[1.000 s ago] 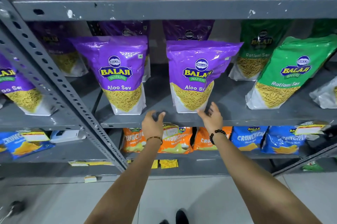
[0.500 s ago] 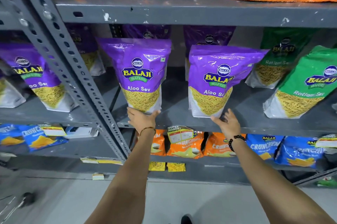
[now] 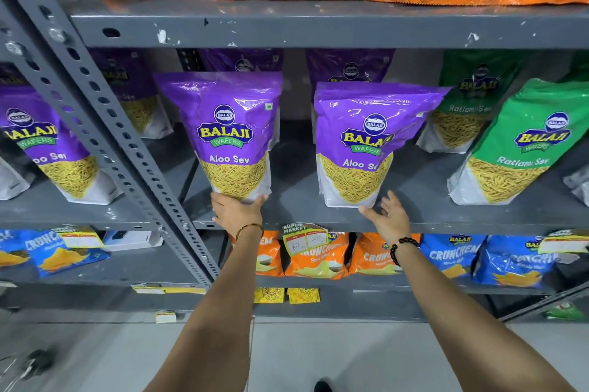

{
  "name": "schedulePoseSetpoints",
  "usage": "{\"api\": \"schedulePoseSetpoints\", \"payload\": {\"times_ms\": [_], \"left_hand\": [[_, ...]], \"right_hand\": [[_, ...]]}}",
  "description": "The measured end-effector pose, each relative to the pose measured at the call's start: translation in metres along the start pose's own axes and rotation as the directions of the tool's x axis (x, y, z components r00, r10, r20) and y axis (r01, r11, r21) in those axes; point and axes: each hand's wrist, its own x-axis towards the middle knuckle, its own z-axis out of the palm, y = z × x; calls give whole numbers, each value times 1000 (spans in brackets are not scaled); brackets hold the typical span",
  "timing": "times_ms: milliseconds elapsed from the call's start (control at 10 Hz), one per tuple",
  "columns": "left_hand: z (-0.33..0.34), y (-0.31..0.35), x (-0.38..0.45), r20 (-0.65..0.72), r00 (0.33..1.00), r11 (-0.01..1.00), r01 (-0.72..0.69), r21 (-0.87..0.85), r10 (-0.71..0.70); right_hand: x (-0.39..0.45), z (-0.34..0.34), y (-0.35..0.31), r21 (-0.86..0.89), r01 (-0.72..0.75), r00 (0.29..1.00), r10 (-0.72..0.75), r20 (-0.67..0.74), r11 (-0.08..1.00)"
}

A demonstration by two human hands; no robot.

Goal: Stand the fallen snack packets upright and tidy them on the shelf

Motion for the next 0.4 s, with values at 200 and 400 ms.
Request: {"api": "schedulePoseSetpoints", "payload": {"times_ms": [200, 400], "left_hand": [[-5, -7, -6, 50, 998, 999, 29, -32, -28], [-6, -27, -32, 79, 991, 979, -117, 167, 105]], "right_hand": [[-3, -4, 1, 21, -7, 999, 6, 38, 1000], [-16, -2, 4, -68, 67, 998, -66, 8, 995]]}}
